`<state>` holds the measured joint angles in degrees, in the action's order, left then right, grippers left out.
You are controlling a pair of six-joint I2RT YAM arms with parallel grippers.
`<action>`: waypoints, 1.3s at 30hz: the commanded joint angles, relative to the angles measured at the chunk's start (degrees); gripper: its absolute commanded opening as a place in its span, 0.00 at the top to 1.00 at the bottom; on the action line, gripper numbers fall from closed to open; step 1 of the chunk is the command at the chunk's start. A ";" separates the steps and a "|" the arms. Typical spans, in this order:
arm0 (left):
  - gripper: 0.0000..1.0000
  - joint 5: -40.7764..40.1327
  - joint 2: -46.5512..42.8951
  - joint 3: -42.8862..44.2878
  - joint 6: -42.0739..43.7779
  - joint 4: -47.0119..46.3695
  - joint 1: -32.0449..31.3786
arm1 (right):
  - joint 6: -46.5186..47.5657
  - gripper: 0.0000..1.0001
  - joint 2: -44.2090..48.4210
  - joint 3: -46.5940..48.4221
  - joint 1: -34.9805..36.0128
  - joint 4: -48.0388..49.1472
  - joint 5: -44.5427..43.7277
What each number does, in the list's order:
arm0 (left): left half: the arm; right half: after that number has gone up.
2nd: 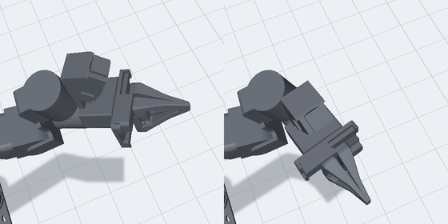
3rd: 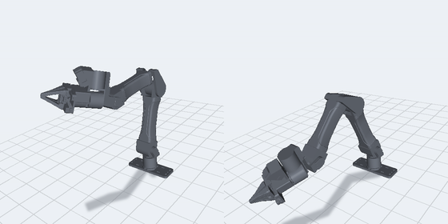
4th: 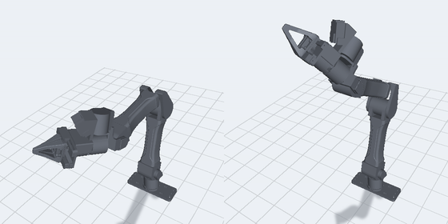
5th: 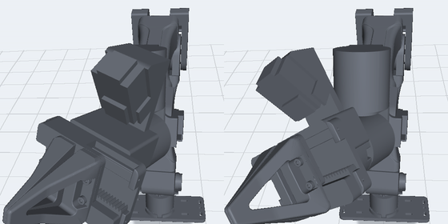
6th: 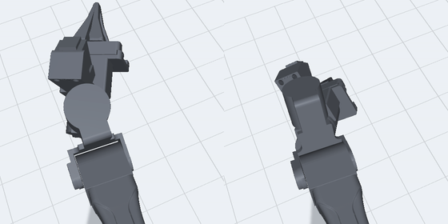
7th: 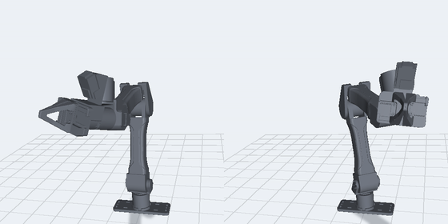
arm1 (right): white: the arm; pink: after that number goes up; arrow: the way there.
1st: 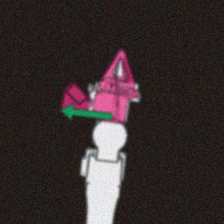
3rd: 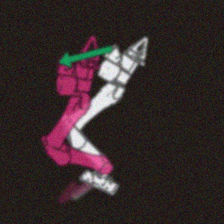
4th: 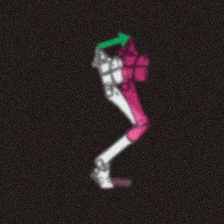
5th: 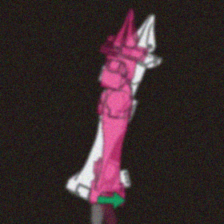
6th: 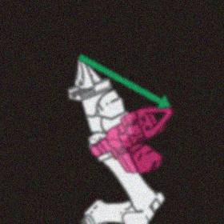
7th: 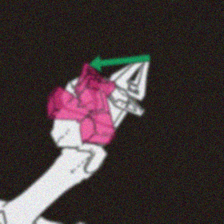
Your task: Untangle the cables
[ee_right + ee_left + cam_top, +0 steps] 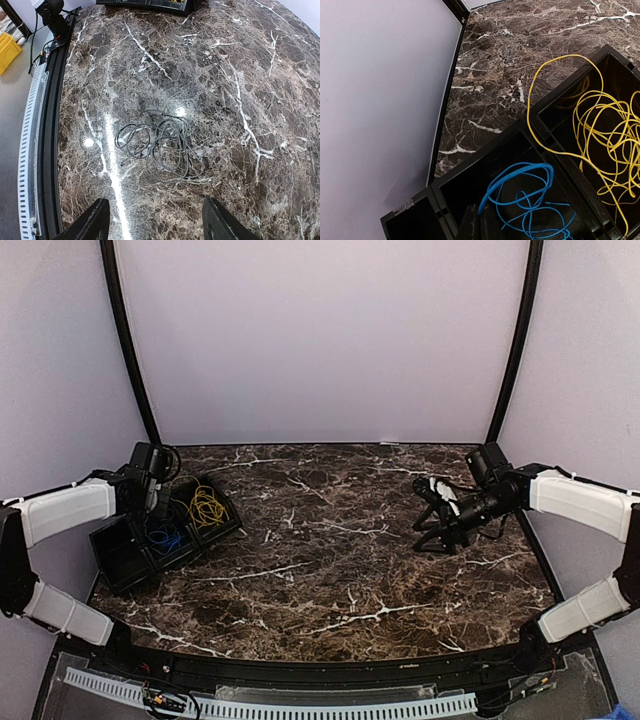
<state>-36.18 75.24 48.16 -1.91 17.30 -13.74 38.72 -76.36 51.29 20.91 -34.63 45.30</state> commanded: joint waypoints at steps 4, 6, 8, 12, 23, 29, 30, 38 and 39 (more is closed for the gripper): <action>1.00 7.04 0.24 0.49 -4.93 -2.08 3.12 | 0.92 0.35 -0.30 -0.33 -0.33 -0.26 -0.78; 1.00 7.97 0.10 -0.17 -6.26 -1.71 4.03 | 1.10 0.35 -0.76 -0.18 -0.34 -0.42 -0.83; 1.00 9.46 0.38 -0.67 -7.49 -1.39 5.07 | 1.22 0.35 -0.93 -0.14 -0.38 -0.52 -0.83; 1.00 12.88 2.53 -0.01 -10.57 0.69 6.41 | 1.29 0.35 -1.23 -0.13 -0.33 -0.61 -0.91; 1.00 16.66 9.00 3.18 -13.54 5.25 8.31 | 1.45 0.35 -1.25 -0.13 -0.34 -0.79 -1.35; 0.67 16.87 4.25 2.73 -13.87 6.02 8.26 | 1.54 0.35 -1.31 -0.14 -0.33 -0.87 -1.39; 0.63 16.90 2.86 2.60 -13.77 6.09 8.32 | 1.58 0.35 -1.40 -0.14 -0.31 -0.87 -1.36; 0.52 16.54 -4.80 4.35 -13.89 10.50 8.29 | 1.13 0.34 -2.10 0.13 -0.26 -0.62 -1.90; 0.51 18.53 -6.37 5.44 -13.77 10.94 8.20 | 0.57 0.35 -2.15 0.13 -0.25 -0.04 -2.65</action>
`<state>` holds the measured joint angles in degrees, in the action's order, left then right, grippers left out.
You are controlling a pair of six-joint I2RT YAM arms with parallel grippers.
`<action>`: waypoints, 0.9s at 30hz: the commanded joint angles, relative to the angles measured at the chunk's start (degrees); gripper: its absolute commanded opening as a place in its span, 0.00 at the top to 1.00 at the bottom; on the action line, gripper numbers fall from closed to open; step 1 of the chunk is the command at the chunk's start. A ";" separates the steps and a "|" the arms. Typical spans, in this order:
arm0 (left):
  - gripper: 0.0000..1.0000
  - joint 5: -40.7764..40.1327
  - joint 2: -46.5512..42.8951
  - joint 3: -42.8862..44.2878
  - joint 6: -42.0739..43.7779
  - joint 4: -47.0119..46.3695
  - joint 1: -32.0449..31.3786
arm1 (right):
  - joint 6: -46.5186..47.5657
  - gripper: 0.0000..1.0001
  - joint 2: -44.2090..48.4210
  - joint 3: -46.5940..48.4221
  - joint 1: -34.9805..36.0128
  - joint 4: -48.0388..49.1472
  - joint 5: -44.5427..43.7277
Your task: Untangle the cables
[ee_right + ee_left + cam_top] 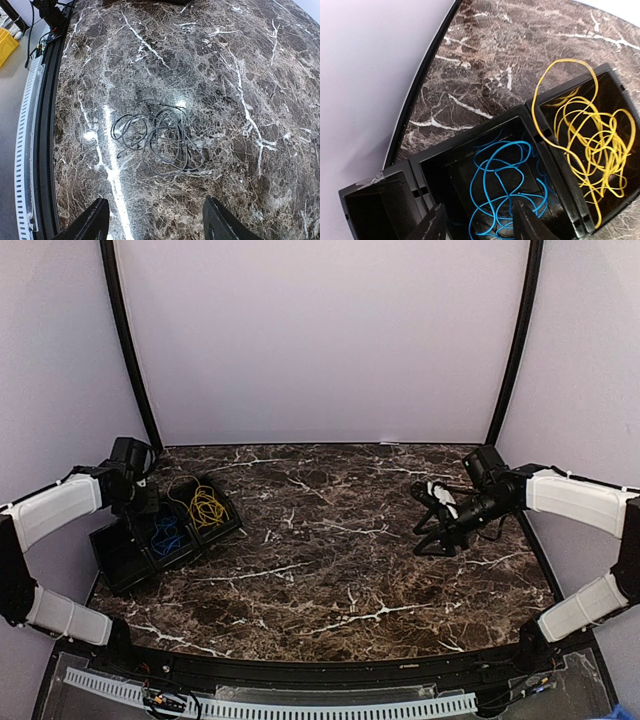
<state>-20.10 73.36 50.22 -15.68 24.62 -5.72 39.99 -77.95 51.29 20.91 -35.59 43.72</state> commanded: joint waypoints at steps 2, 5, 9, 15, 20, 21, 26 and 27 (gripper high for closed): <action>0.50 6.17 -7.48 4.61 0.33 2.42 -0.54 | -1.90 0.35 -0.89 0.01 -0.25 2.37 -3.06; 0.49 11.70 -12.08 4.81 2.24 -2.89 -5.42 | -3.30 0.36 -1.61 0.25 -0.29 3.85 -5.16; 0.51 18.01 -15.31 4.69 2.60 -11.66 -13.92 | -4.03 0.37 -3.40 0.95 -0.20 4.30 -5.11; 0.55 25.96 -9.21 3.75 1.82 -21.05 -27.18 | -3.87 0.42 -7.62 1.66 0.99 4.05 -5.70; 0.55 25.22 1.00 4.67 5.55 -24.20 -39.70 | -3.71 0.42 -10.93 2.00 4.30 4.20 -7.42; 0.55 25.05 4.71 5.56 5.52 -24.32 -42.40 | -3.76 0.42 -11.94 2.09 5.43 4.26 -7.67; 0.55 21.44 15.08 5.47 7.49 -30.16 -52.18 | -5.06 0.41 -16.70 3.96 10.52 4.50 -10.59; 0.55 20.98 17.57 5.44 7.50 -31.63 -52.98 | -5.17 0.41 -17.72 4.66 11.34 4.38 -11.18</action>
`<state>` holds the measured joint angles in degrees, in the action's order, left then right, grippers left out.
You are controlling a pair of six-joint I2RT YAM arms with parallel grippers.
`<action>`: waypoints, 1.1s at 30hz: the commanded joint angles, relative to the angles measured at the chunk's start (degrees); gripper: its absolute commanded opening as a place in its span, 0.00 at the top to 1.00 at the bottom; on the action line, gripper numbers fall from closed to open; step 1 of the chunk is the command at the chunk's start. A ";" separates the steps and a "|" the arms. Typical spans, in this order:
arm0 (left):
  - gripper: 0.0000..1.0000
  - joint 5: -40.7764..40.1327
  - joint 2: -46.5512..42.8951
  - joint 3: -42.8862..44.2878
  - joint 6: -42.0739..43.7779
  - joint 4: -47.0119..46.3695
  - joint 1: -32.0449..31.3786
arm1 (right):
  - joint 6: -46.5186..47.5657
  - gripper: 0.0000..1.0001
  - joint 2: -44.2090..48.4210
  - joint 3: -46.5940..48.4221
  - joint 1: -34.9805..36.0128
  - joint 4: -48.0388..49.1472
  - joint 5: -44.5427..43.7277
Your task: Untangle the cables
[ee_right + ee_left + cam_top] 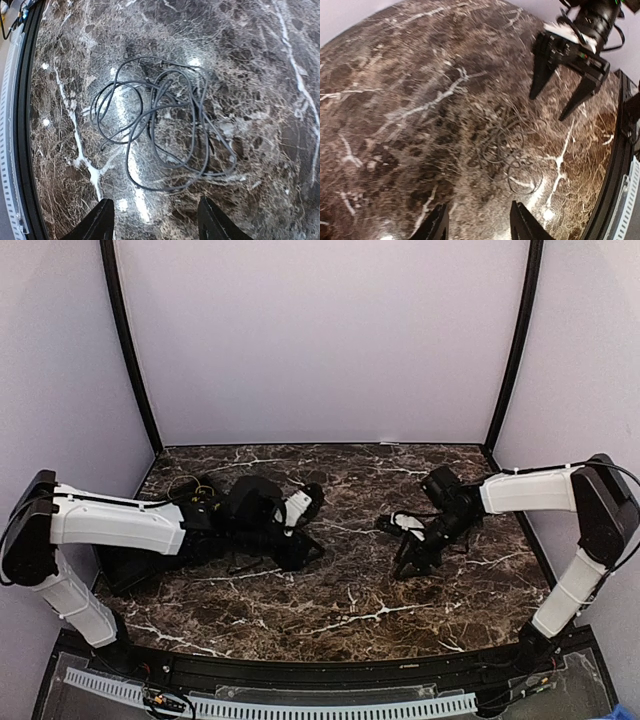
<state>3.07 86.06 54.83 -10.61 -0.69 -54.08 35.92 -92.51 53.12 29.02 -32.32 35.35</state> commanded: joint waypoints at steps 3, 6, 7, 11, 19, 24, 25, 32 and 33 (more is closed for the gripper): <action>0.55 -1.89 8.50 0.51 0.03 -9.81 -6.55 | -2.09 0.43 -6.08 4.55 4.96 1.83 -4.86; 0.55 -1.89 10.82 -0.12 -2.31 -13.46 -6.99 | -2.83 0.53 -8.91 7.03 5.75 1.07 -5.65; 0.55 -2.20 11.00 -0.55 -2.71 -14.65 -7.06 | -3.10 0.64 -9.60 7.94 5.85 0.64 -5.80; 0.55 -2.35 10.79 -1.58 -3.73 -16.53 -7.09 | -3.74 0.84 -9.35 8.28 5.87 0.59 -6.34; 0.55 -1.34 10.80 -5.33 -0.03 -26.88 -8.25 | -2.63 1.00 -3.87 12.27 5.82 -6.06 -5.79; 0.52 -0.02 12.69 -7.08 0.54 -38.53 -8.49 | -0.58 1.00 -0.71 17.50 5.83 -14.22 -1.28; 0.51 0.34 13.10 -6.92 0.52 -39.40 -8.49 | -0.41 1.00 -0.21 18.18 5.86 -15.27 -0.37; 0.46 -1.99 19.15 -4.46 -2.24 -48.69 -8.50 | 1.17 1.00 1.25 21.92 5.87 -20.89 7.00; 0.45 -3.23 19.63 -4.38 -3.08 -49.88 -8.49 | 1.74 1.00 1.32 22.46 5.88 -21.92 8.07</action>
<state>2.52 103.57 49.06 -11.64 -41.41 -62.37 35.35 -92.23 73.30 34.50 -48.25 36.86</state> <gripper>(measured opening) 0.539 0.018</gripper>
